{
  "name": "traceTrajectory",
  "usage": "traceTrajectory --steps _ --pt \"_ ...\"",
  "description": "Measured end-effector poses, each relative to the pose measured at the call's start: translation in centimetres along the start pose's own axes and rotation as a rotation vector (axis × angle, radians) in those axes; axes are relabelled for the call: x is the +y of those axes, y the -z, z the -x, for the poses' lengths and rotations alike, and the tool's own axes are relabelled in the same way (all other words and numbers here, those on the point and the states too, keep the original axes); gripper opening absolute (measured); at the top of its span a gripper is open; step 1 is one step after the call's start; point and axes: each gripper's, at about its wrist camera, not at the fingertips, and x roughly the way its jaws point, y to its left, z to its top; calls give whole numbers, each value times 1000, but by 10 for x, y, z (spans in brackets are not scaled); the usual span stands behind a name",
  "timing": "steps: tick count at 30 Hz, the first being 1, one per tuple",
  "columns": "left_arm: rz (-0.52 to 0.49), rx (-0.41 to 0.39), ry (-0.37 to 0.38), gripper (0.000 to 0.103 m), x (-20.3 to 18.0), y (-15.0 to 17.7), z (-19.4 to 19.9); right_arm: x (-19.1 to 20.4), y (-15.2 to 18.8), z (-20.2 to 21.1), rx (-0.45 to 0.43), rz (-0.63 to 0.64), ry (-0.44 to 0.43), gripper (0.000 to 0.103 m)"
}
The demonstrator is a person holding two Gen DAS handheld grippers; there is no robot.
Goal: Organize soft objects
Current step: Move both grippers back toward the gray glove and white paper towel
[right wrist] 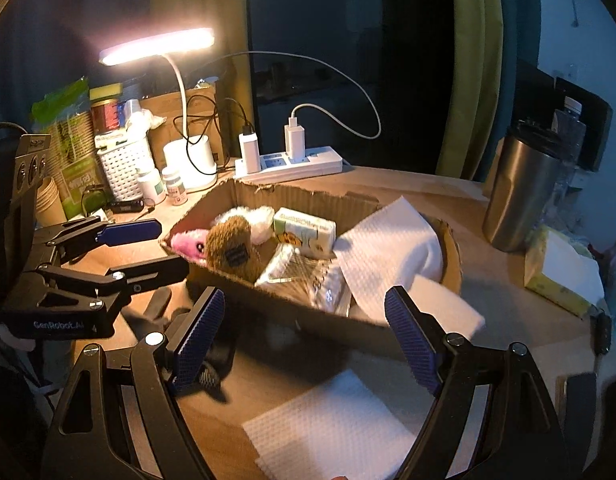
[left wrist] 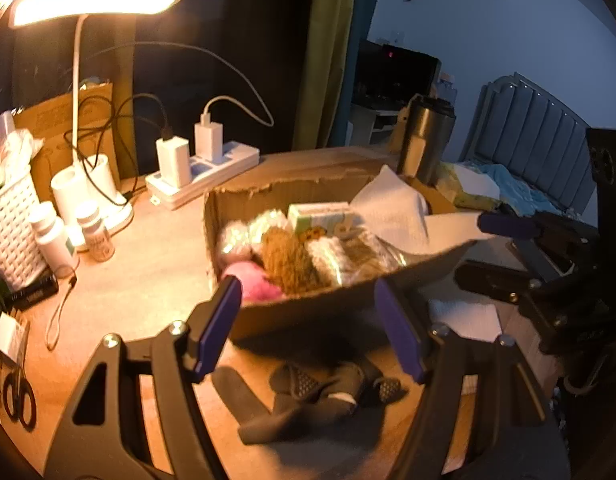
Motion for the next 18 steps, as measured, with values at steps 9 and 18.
traceTrajectory --steps 9,18 --pt "11 53 -5 71 1 22 -1 -8 29 6 32 -34 11 85" --pt "-25 128 8 71 -8 40 -12 -20 59 -1 95 -53 25 85"
